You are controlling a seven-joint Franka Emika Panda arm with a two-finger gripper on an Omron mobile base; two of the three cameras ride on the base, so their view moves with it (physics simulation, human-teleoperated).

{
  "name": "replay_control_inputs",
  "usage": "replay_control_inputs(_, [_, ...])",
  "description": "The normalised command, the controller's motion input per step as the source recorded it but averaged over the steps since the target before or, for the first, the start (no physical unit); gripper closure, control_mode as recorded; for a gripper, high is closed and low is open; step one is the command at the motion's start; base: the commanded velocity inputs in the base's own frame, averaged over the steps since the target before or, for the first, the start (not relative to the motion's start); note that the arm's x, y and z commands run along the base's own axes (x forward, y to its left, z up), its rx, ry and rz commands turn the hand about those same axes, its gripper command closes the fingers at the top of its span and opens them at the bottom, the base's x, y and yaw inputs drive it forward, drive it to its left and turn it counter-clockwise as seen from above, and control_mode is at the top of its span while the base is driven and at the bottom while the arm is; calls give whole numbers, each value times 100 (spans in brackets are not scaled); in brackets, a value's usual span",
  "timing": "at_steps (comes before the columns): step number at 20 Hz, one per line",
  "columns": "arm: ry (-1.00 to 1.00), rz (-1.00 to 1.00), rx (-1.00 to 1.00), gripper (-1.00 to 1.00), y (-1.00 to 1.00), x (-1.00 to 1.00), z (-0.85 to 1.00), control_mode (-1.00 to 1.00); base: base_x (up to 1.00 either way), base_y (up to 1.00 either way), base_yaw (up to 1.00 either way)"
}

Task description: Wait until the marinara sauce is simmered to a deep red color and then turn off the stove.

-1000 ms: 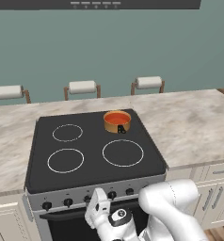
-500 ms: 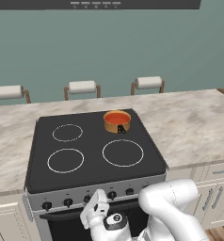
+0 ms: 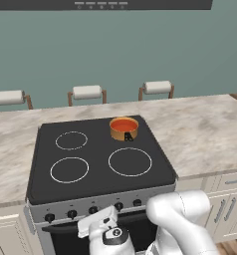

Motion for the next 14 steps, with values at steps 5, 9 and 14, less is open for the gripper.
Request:
replay_control_inputs(5, [-16, -69, 75, 100, -9, -10, -58, -100, 0, 0, 0])
replay_control_inputs(9, [-15, -70, 73, 100, -11, -1, -64, -100, 0, 0, 0])
replay_control_inputs(14, [-15, -71, 70, 100, -14, 0, -69, -100, 0, 0, 0])
